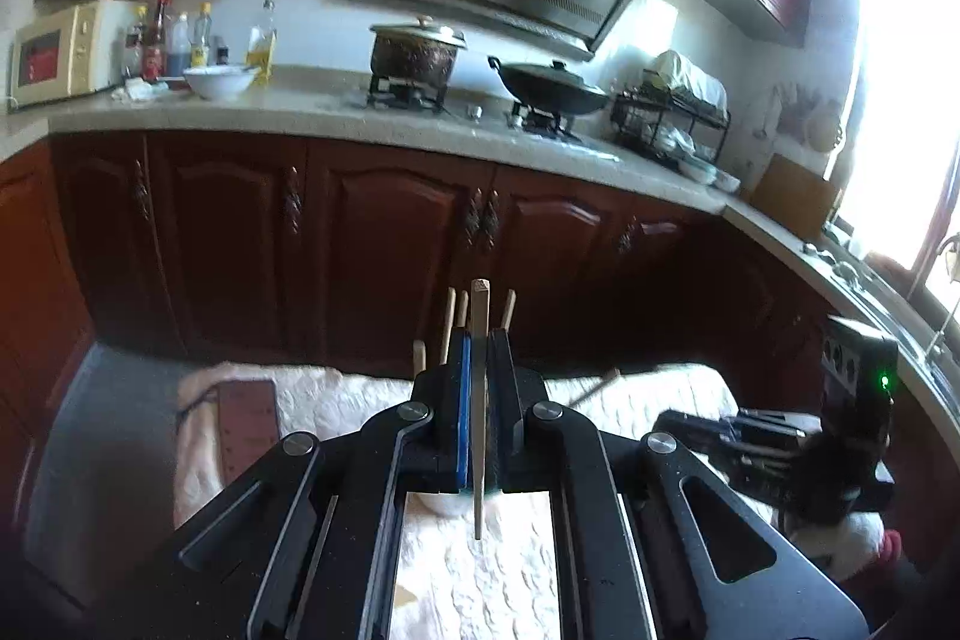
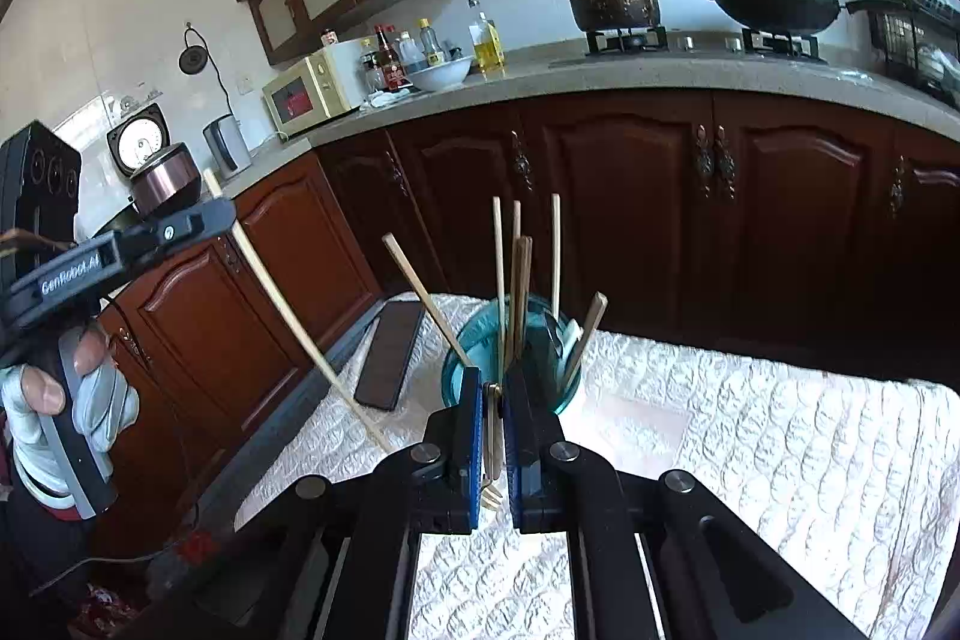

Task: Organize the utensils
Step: 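Lift the chopstick and fork and carry both over the floral cup, then lower the chopstick and fork into the cup and open both grippers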

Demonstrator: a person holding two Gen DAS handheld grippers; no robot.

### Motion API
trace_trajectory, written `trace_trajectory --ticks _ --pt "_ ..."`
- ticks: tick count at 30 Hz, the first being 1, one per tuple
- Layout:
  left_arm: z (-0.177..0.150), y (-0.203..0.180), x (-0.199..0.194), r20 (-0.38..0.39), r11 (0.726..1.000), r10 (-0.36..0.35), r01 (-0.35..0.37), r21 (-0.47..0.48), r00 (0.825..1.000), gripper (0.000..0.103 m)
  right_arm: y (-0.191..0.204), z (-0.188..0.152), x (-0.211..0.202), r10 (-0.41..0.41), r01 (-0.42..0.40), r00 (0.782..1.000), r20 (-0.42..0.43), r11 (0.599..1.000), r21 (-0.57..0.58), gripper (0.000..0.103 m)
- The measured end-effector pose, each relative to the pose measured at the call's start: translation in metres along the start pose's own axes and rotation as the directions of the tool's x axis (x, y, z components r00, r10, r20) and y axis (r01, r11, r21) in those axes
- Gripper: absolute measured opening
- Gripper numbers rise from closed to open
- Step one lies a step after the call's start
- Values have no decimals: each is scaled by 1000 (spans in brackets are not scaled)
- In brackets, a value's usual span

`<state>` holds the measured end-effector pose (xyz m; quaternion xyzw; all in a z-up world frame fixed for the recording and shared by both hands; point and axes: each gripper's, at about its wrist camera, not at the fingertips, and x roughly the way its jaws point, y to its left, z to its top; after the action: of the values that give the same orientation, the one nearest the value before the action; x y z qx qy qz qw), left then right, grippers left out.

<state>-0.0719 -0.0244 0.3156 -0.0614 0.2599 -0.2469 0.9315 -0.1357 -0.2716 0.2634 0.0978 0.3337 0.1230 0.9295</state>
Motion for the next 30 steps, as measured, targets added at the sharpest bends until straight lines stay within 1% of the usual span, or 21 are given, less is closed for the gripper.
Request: trace_trajectory --ticks 8,14,18,23,26,30 --pt "17 1 21 41 998 61 -61 5 997 4 2 21 10 -3 3 1000 21 1000 2 6" --pt "19 -2 43 61 995 101 -102 15 993 4 3 34 24 -14 14 999 29 1000 6 6" --pt "16 1 62 48 994 113 -113 8 992 4 2 38 38 -29 29 999 32 999 14 6" --pt "9 -2 80 44 986 160 -162 38 986 4 -2 35 59 -49 48 998 32 998 31 6" --pt "1 -3 91 23 985 168 -169 46 985 4 -4 31 70 -57 55 998 31 998 44 6" --pt "-7 -4 104 -4 983 173 -172 58 985 4 -8 22 87 -62 62 998 0 997 53 6"
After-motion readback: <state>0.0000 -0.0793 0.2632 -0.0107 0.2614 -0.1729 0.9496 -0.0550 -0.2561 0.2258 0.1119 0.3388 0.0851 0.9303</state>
